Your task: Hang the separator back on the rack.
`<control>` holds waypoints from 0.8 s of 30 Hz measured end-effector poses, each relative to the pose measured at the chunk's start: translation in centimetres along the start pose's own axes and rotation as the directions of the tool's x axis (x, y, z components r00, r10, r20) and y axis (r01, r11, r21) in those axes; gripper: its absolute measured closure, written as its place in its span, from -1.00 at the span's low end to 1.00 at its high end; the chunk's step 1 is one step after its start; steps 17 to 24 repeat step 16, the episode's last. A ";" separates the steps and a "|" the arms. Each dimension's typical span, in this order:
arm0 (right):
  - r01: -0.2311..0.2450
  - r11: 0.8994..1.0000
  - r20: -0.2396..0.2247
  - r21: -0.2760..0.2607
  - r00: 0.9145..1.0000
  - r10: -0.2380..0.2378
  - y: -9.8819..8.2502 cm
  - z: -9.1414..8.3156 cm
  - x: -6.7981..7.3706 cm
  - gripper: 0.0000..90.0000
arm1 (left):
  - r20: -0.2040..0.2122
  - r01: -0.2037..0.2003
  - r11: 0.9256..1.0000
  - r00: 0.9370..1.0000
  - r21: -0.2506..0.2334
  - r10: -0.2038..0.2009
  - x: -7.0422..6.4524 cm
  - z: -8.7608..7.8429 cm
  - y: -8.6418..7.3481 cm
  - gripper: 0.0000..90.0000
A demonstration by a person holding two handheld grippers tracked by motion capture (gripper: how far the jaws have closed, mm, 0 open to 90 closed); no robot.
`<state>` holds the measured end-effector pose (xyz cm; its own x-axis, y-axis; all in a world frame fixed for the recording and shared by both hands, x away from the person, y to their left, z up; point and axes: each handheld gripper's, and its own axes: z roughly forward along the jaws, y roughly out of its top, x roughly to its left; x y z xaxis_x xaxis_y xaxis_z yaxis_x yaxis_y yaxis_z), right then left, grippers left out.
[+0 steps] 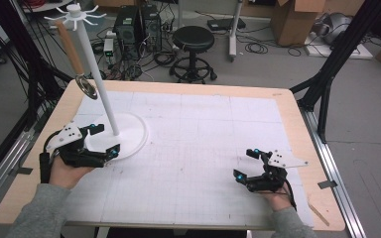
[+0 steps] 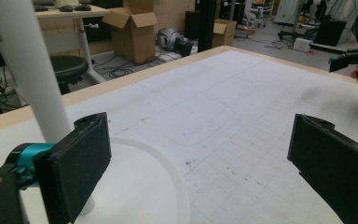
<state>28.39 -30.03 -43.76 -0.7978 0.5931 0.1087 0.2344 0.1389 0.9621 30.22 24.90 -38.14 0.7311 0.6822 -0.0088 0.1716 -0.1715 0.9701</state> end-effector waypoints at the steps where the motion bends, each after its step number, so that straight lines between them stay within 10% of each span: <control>1: 0.001 1.000 0.003 0.001 1.000 -0.001 0.0 0.0 0.0 -0.87 | -0.005 -0.009 1.000 1.000 0.012 0.009 -0.2 0.1 -0.1 -0.86; 24: 0.006 1.000 0.012 -0.001 1.000 -0.006 0.0 -0.1 -0.1 -0.86 | -0.009 0.030 0.999 1.000 0.017 -0.030 -0.9 -0.1 -2.7 -0.86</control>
